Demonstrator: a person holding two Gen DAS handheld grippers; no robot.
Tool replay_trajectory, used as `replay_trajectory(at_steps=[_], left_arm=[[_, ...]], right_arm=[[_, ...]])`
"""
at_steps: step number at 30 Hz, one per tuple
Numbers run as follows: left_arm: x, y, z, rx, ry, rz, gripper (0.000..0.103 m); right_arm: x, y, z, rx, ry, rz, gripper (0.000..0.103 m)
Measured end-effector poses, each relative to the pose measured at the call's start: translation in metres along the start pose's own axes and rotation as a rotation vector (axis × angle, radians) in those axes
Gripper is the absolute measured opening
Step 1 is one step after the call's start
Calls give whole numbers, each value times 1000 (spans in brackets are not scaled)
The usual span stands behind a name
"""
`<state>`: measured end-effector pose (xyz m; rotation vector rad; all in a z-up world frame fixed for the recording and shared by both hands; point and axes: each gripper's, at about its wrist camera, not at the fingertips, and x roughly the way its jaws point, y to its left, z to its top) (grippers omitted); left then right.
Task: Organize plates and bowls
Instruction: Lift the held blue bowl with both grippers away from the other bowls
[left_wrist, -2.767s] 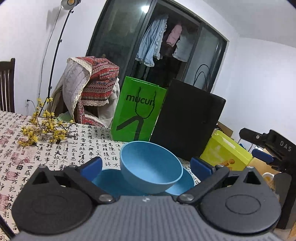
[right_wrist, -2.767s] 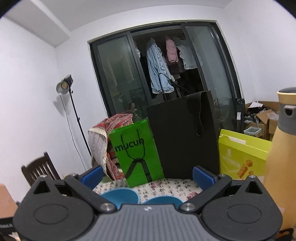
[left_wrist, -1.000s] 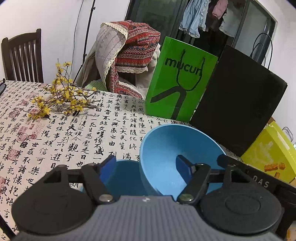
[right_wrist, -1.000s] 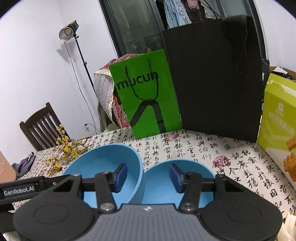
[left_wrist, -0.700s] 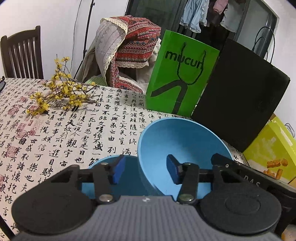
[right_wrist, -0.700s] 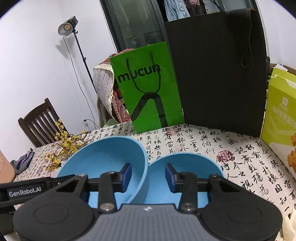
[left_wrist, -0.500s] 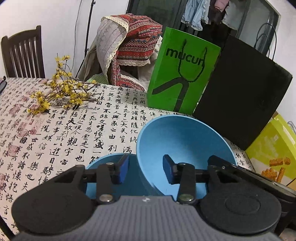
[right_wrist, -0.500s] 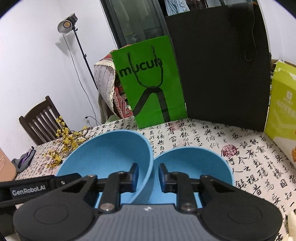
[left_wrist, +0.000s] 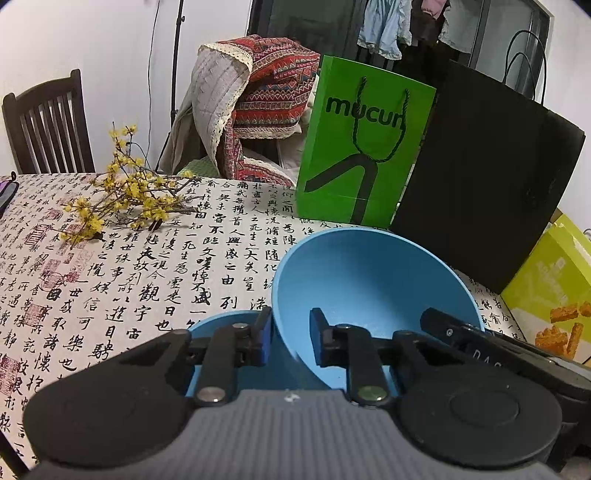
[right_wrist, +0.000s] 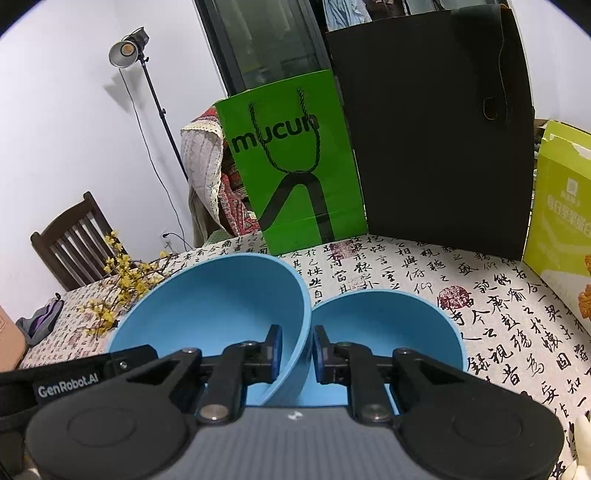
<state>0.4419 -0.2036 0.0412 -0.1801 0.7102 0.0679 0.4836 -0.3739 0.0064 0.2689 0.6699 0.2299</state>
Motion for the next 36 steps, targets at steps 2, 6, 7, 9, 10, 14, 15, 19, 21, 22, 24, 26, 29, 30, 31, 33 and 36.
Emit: replay_trajectory(at_steps=[2,6,7,9,10,14,15,19,21,22,24,26,29,30,31,33,36], left_arm=[[0,0,0,-5,2,-4,21],[0,-2,0,9,0,-1,21],[0,-2,0,11,-1,0,21],[-1,-3,-1,17,-4,0,21],[-1,-4,-1,19,-5,-2,21],[-4,-4,-2,25,-13,-6,21],[-5,-3,-2,25,-14,-10,21],[-10,0,-3,23,-15,-24,21],[-12,2,-3,24,-19,-30,21],[-14,2,-3,24,-19,-34,21],[-17,5,-2,24,-20,-41,21],[-20,7,-1,30,-27,-44,21],[-26,8,1,39,-35,-47,21],[-28,9,1,45,-42,-49,21],[-30,9,2,49,-46,-52,21],[-34,11,2,47,-50,-57,21],[-41,14,3,41,-56,-63,21]], right_arm=[[0,0,0,1,-1,-3,17],[-1,-1,0,6,-5,-5,16],[-1,-1,0,8,-5,-5,16],[-2,-2,1,13,-7,-5,16],[-3,-2,1,14,-9,-6,16],[-6,-3,1,18,-19,0,16],[-6,-3,1,19,-22,0,16],[-9,-3,1,24,-26,7,16],[-12,-2,0,30,-27,14,16],[-13,-1,0,30,-31,14,16],[-15,2,-1,28,-35,12,16],[-18,5,-2,25,-38,12,16],[-22,9,-1,16,-45,10,16],[-23,11,-1,14,-47,8,16],[-25,12,-1,14,-51,6,16],[-28,13,-1,17,-52,9,16],[-33,17,-1,18,-53,12,16]])
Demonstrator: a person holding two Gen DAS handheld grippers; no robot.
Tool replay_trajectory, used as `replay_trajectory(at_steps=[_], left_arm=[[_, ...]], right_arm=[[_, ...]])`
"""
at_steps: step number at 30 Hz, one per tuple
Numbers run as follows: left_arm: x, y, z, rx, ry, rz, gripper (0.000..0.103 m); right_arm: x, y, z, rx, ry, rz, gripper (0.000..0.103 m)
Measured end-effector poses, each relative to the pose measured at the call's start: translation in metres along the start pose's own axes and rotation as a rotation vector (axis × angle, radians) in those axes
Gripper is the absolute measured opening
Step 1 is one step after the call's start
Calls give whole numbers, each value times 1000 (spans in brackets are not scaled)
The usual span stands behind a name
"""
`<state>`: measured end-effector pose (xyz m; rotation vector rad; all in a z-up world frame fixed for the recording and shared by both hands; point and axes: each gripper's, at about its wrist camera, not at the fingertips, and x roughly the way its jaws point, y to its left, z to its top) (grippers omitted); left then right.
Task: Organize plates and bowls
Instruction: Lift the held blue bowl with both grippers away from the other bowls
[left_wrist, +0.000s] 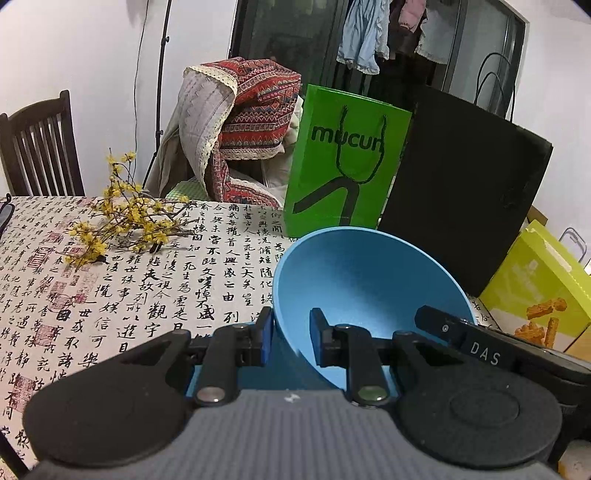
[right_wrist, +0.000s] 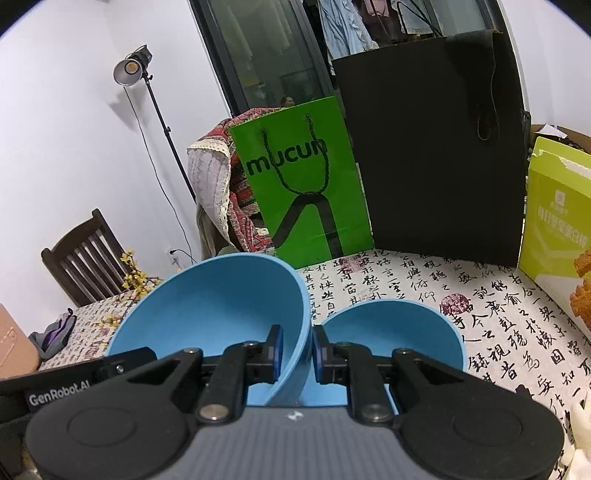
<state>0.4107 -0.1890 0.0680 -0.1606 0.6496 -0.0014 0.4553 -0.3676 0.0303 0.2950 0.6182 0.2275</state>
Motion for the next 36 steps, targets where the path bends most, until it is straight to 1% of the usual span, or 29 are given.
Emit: replay_trajectory(at_steps=[6,15,36], left_arm=[[-16,5,-3,-8,-10,-17,21],[-40,8,-14,12,-31,-17,21],[-86,34,-37,29,-39,-26,21]], right_arm=[[-15,7,-4,-2,-16,-5,16],[-39,15,-15,13,-27,-2,16],[-87,50,-41,2,-75,-15,16]])
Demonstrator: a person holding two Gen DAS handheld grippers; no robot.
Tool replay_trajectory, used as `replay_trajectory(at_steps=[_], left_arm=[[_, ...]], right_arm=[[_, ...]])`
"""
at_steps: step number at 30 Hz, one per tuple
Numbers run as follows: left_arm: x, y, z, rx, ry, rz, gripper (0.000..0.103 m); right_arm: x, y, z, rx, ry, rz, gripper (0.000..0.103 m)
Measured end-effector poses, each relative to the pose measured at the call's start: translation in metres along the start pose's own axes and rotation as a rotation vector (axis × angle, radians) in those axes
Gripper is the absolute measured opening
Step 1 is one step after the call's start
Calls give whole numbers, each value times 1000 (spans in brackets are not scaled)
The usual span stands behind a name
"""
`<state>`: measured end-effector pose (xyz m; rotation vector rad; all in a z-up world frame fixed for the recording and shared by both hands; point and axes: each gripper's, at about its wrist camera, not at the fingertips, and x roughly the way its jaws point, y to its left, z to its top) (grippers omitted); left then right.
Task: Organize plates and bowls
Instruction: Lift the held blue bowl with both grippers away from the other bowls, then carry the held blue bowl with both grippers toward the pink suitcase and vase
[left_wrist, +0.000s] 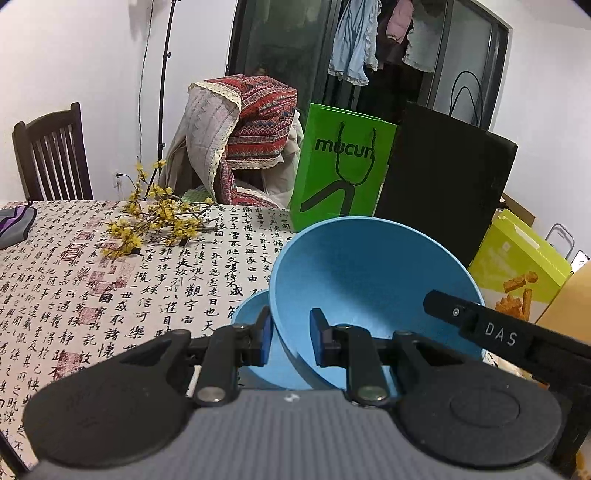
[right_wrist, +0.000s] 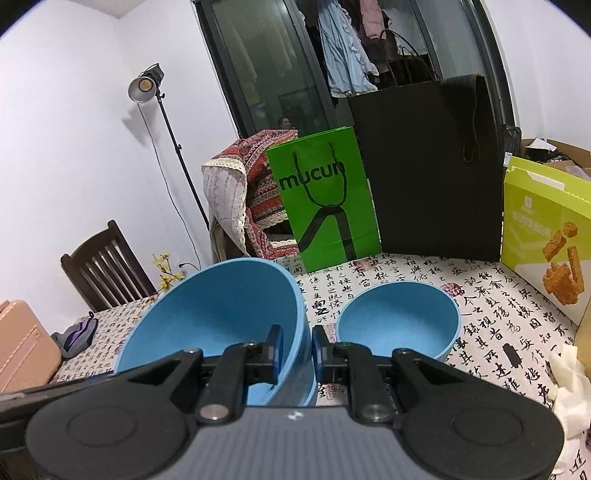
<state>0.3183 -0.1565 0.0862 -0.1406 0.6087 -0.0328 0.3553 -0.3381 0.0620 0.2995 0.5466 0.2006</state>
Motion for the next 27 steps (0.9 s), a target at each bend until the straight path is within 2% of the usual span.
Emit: replay_trajectory(at_steps=[15,27], left_arm=[[-27,25,-11,-21,-15,-4,21],[-48,50,-14,-47,-37,30,21]], right_arm=[[-15,25,-15,-9,-1,8,16],[-17,54,-21,-30,7,52,16]])
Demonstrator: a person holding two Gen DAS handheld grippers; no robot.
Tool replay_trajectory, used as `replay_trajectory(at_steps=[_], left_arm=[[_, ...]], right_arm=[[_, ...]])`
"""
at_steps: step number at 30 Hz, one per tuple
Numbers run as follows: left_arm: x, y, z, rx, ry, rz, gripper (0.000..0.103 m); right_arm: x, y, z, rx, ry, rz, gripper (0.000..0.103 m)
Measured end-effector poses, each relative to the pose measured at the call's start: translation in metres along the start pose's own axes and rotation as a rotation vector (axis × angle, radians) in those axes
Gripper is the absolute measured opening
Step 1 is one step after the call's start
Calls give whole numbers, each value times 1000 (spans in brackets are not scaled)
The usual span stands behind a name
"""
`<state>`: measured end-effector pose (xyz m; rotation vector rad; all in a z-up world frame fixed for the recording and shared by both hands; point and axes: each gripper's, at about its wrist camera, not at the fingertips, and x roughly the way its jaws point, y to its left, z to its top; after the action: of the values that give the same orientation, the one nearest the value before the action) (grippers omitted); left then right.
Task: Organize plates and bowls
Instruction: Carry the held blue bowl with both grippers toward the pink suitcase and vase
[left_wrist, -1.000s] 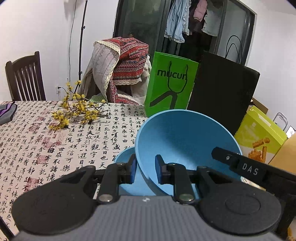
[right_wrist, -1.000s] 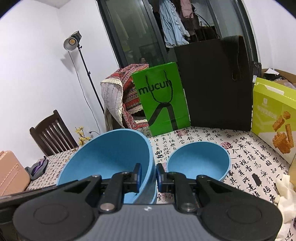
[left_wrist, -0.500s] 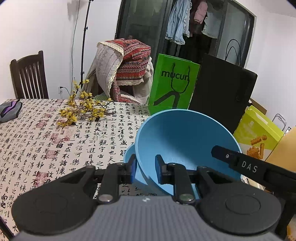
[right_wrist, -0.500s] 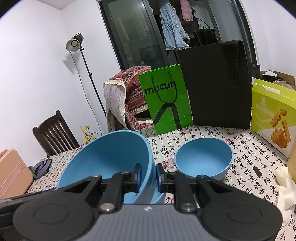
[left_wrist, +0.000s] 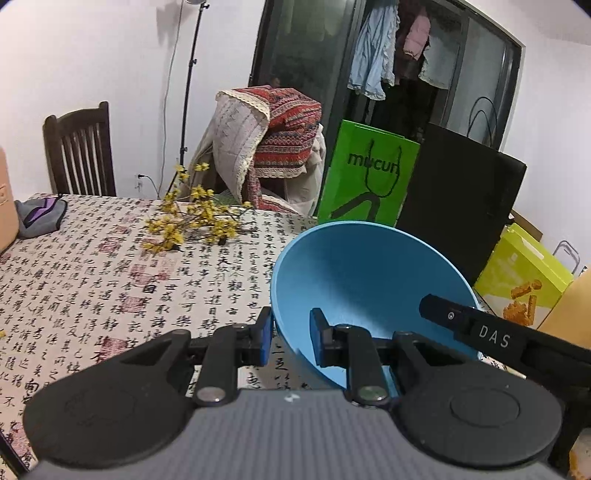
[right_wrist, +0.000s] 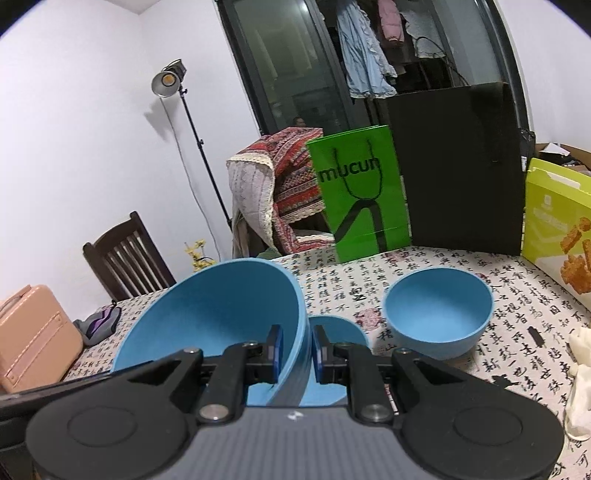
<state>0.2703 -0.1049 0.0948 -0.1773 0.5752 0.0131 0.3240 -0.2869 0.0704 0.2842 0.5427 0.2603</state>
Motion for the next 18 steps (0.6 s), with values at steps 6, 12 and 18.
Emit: replay_trajectory(at_steps=[6,12,18], left_arm=[[-13,19,-1,-21,-12,22,21],[-25,42,-2,-47,-24,44,21],[-37,65,-3,-74,-37,71,21]], right_arm=[[0,20,-4,-15,5,29,16],[0,43,-7,-39,6,62,16],[4,65,-15,-49,28,99,16]])
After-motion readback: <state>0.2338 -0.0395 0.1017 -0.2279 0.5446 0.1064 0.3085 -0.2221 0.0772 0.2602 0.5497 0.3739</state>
